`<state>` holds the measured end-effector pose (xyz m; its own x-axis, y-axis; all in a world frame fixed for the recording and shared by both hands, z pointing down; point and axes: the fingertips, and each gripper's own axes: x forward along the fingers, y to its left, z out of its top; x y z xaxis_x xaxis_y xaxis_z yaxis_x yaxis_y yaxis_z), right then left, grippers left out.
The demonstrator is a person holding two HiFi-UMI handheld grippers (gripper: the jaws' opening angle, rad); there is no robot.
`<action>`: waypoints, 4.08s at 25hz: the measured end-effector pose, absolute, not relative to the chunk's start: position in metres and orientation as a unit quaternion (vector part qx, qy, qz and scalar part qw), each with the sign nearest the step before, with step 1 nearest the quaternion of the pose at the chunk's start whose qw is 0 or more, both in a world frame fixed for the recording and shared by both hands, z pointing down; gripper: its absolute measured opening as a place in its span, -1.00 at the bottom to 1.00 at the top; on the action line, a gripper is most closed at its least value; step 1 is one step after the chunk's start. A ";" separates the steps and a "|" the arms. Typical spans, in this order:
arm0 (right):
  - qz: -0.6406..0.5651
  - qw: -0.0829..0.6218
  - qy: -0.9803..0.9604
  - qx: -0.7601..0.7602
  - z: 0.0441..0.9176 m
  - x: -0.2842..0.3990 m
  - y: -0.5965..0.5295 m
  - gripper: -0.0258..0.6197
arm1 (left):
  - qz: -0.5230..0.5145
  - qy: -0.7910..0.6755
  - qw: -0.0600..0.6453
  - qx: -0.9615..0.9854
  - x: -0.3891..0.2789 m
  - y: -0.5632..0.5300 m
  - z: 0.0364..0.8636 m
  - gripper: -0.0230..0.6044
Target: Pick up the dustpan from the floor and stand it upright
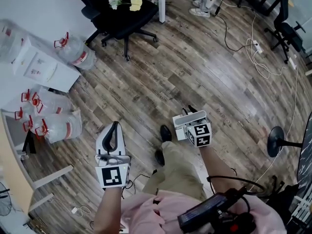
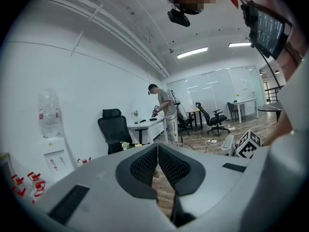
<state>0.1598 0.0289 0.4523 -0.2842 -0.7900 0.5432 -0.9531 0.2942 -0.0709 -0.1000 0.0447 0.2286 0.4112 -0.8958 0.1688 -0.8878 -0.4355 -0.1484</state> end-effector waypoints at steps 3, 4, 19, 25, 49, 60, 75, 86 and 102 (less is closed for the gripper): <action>0.194 0.219 -0.776 0.559 0.456 0.164 0.051 -0.49 | -0.111 0.526 0.012 -0.843 -0.093 0.062 0.228 -0.88; 0.194 0.222 -0.775 0.559 0.458 0.166 0.058 -0.47 | -0.111 0.525 0.013 -0.844 -0.092 0.067 0.227 -0.88; 0.229 0.239 -0.765 0.552 0.484 0.174 0.127 -0.22 | -0.108 0.513 0.031 -0.851 -0.081 0.120 0.218 -0.88; 0.237 0.251 -0.767 0.541 0.494 0.170 0.148 -0.15 | -0.108 0.509 0.029 -0.853 -0.079 0.135 0.219 -0.88; 0.246 0.282 -0.844 0.384 0.474 0.158 0.249 -0.13 | -0.087 0.578 0.026 -0.811 -0.031 0.191 0.183 -0.88; 0.132 0.163 -0.953 0.219 0.315 0.107 0.301 -0.43 | -0.025 0.626 0.050 -0.778 0.008 0.246 0.116 -0.88; -0.066 -0.017 -0.946 0.317 0.042 0.080 0.238 -0.92 | 0.007 0.690 0.128 -0.712 -0.003 0.269 -0.008 -0.88; -0.080 -0.013 -0.937 0.341 0.036 0.072 0.228 -0.92 | 0.005 0.698 0.118 -0.706 -0.016 0.272 -0.010 -0.88; -0.079 -0.008 -0.934 0.349 0.042 0.059 0.220 -0.92 | -0.002 0.686 0.104 -0.720 -0.023 0.265 0.004 -0.88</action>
